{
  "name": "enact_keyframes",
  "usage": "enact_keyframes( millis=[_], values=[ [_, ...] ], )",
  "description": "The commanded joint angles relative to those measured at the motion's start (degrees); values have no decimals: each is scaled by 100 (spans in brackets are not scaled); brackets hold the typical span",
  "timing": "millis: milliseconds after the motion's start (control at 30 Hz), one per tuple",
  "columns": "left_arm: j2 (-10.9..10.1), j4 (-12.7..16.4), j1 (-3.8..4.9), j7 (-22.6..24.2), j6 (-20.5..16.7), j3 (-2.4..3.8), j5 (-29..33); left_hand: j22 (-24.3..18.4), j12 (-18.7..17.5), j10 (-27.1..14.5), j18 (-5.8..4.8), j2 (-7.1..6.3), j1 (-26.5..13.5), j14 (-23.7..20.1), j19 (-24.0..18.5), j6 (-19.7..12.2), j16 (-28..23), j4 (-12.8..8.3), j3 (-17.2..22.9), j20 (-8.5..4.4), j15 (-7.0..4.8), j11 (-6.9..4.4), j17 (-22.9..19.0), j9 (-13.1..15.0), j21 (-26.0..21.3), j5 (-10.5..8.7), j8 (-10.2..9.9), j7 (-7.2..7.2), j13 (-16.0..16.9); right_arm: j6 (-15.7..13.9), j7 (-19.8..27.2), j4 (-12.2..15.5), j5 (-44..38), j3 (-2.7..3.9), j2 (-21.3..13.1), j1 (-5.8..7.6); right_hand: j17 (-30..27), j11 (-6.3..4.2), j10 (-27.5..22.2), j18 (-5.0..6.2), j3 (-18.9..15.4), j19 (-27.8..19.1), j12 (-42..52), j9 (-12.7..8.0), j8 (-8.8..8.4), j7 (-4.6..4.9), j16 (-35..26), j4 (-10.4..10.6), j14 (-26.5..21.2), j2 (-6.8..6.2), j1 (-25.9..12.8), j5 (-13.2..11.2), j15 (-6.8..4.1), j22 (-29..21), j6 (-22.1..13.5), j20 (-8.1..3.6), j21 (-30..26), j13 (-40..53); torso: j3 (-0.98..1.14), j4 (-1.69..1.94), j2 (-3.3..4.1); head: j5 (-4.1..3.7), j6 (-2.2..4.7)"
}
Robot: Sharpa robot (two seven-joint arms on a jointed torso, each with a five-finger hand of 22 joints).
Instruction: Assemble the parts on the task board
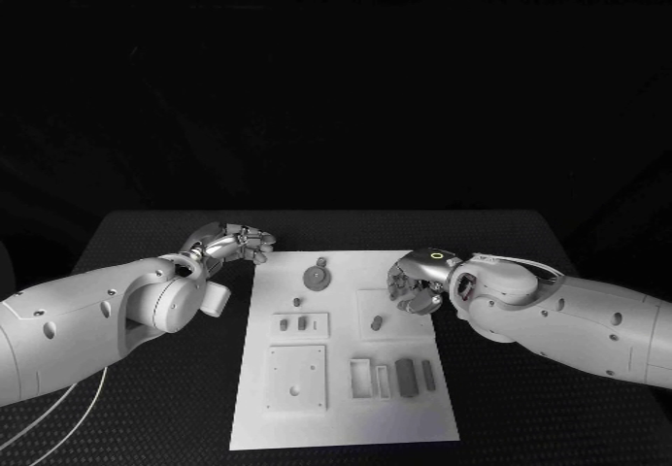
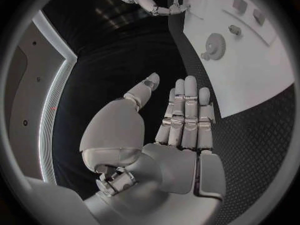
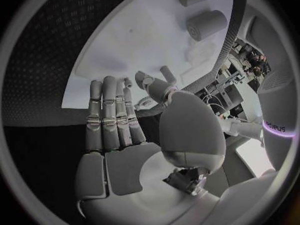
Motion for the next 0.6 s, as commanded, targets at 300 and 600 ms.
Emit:
enact_keyframes(
  millis=[300,600],
  values=[
    [-3,4,7,66,203,5,102,14,-21,14,67,33,-95,48,28,-3,-50,22,-53,33,16,17,49,0,-49,-26,34,42,-2,-119,-87,-7,-270,-21,85,-48,39,19,49,78,87,31,-86,4,-14,15,7,93,52,-64,-25,-34,1,14,41,-15,26,15,3,-2,0,4,-29],
    [0,10,7,31,244,5,102,18,-21,12,71,44,-106,62,40,-5,-58,30,-57,30,11,18,68,-2,-52,-34,35,44,-2,-13,-111,-32,-350,-30,148,-59,74,7,106,78,195,49,-118,21,-1,15,7,140,68,-58,7,-34,-7,27,59,-26,35,36,4,0,0,-3,-34]
  ],
)
